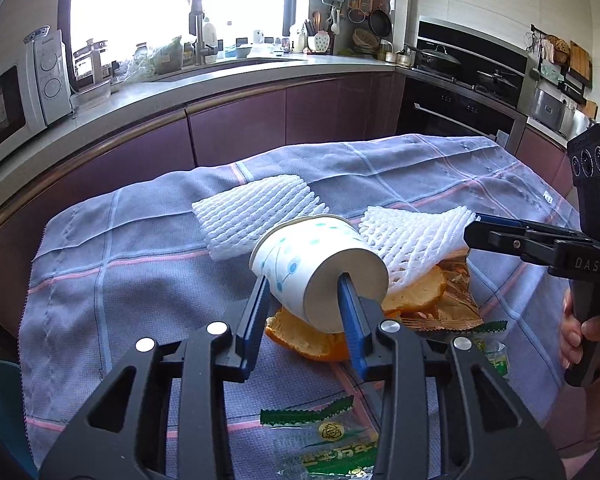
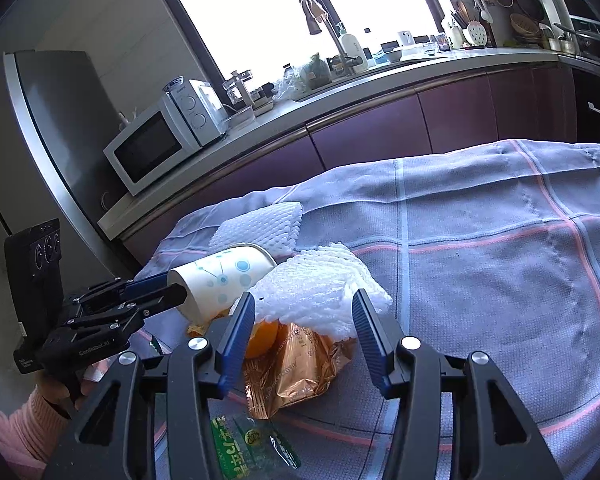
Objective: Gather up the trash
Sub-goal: 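Grasp the white paper cup with the left gripper while the right gripper grasps orange peel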
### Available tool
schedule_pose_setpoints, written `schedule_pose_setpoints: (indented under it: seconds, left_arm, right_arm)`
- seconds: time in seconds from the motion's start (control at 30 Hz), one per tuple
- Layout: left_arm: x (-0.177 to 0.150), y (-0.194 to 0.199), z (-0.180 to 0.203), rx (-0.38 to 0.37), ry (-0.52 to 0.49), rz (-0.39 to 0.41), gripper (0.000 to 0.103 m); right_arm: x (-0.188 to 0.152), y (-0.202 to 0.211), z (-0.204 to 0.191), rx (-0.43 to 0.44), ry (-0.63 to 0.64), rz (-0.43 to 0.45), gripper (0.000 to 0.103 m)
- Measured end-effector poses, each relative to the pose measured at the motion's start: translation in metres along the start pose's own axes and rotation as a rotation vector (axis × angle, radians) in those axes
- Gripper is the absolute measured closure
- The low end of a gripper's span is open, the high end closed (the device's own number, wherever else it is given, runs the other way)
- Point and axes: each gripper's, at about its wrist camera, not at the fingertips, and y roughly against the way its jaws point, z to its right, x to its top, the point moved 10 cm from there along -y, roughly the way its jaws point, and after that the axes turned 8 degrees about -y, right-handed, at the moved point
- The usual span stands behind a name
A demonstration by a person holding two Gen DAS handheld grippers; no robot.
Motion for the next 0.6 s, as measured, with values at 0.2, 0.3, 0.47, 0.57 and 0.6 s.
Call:
schedule_pose_setpoints:
  seconds: [0.2,0.3,0.47,0.57,0.6]
  left_arm:
    - [-0.002,-0.004,0.006,-0.024,-0.006,-0.005,0.091]
    - [-0.001,-0.002,0.005,-0.027,0.0,0.005,0.095]
    - [0.0,0.004,0.005,-0.026,0.011,0.019,0.097]
    - [0.001,0.01,0.003,-0.024,0.017,0.032,0.098]
    - [0.001,0.013,0.003,-0.022,0.019,0.039,0.098]
  right_arm:
    - [-0.003,-0.001,0.003,0.008,-0.008,-0.014,0.08]
    - [-0.003,0.001,0.003,0.013,-0.007,-0.011,0.089]
    - [0.0,0.006,-0.003,0.023,0.007,0.006,0.097]
    - [0.004,0.011,-0.008,0.037,0.012,0.027,0.098]
    - [0.005,0.013,-0.01,0.041,0.014,0.032,0.098]
